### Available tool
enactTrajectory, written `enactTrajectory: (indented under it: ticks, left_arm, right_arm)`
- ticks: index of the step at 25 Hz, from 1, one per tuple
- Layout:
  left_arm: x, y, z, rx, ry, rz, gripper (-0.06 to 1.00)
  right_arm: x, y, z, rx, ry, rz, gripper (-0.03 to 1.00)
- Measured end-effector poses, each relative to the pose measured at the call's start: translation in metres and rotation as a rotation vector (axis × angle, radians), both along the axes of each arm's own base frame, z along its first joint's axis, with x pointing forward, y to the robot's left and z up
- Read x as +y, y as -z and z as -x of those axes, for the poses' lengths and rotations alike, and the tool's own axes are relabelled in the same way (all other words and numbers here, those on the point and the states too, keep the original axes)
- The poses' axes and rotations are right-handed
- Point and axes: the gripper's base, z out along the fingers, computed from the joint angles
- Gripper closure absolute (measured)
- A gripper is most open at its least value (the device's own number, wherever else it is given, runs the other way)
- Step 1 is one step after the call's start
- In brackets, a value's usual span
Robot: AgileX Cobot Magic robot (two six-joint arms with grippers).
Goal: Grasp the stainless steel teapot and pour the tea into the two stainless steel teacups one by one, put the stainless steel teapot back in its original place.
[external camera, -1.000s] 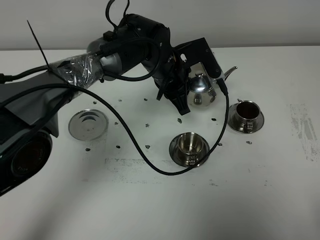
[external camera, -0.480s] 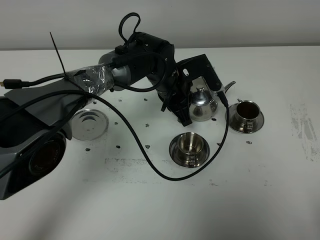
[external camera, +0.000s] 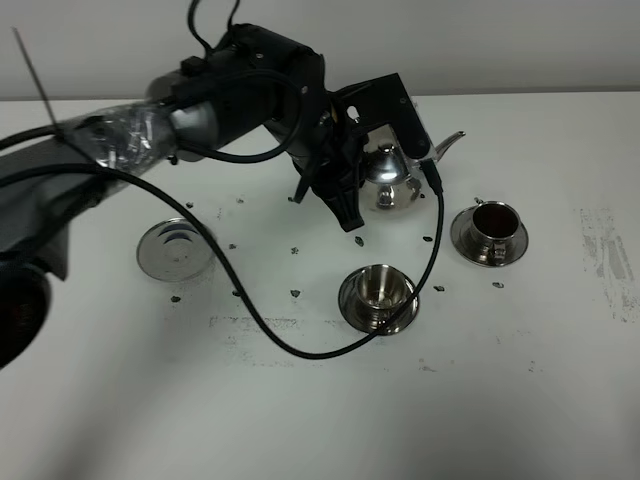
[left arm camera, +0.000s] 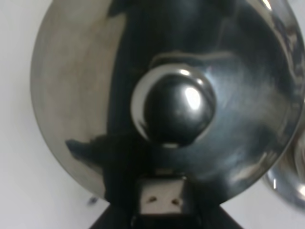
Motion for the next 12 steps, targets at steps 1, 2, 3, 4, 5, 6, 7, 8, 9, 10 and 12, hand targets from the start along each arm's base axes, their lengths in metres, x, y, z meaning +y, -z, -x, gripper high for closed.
enactTrajectory:
  ticks: [1,2,3,4,5,6,7,8,9,10,12]
  left_arm:
    - [0.006,-0.005,0.007,-0.008,0.015,-0.018,0.76]
    - [0.012,-0.014,0.014,-0.023,0.034,-0.030,0.76]
    - [0.018,-0.020,0.022,-0.027,0.054,-0.046,0.76]
    - [0.024,-0.022,0.030,-0.022,0.068,-0.061,0.76]
    - [0.029,-0.026,0.037,-0.023,0.088,-0.077,0.76]
    - [0.035,-0.030,0.044,-0.031,0.107,-0.093,0.76]
    - [0.041,-0.031,0.050,-0.032,0.125,-0.120,0.76]
    - [0.047,-0.029,0.056,-0.026,0.136,-0.142,0.76]
    - [0.054,-0.031,0.061,-0.035,0.149,-0.162,0.76]
    - [0.061,-0.031,0.065,-0.039,0.155,-0.185,0.76]
    - [0.076,-0.028,0.069,-0.047,0.164,-0.226,0.76]
  right_arm:
    - [0.000,0.000,0.000,0.000,0.000,0.000,0.59]
    - [0.000,0.000,0.000,0.000,0.000,0.000,0.59]
    - [0.000,0.000,0.000,0.000,0.000,0.000,0.59]
    - [0.000,0.000,0.000,0.000,0.000,0.000,0.59]
    - [0.000,0.000,0.000,0.000,0.000,0.000,0.59]
    - [0.000,0.000,0.000,0.000,0.000,0.000,0.59]
    - [0.000,0.000,0.000,0.000,0.000,0.000,0.59]
    - [0.000,0.000,0.000,0.000,0.000,0.000,0.59]
    - [0.000,0.000,0.000,0.000,0.000,0.000,0.59]
    - [0.000,0.000,0.000,0.000,0.000,0.000,0.59]
    - [0.000,0.000,0.000,0.000,0.000,0.000,0.59]
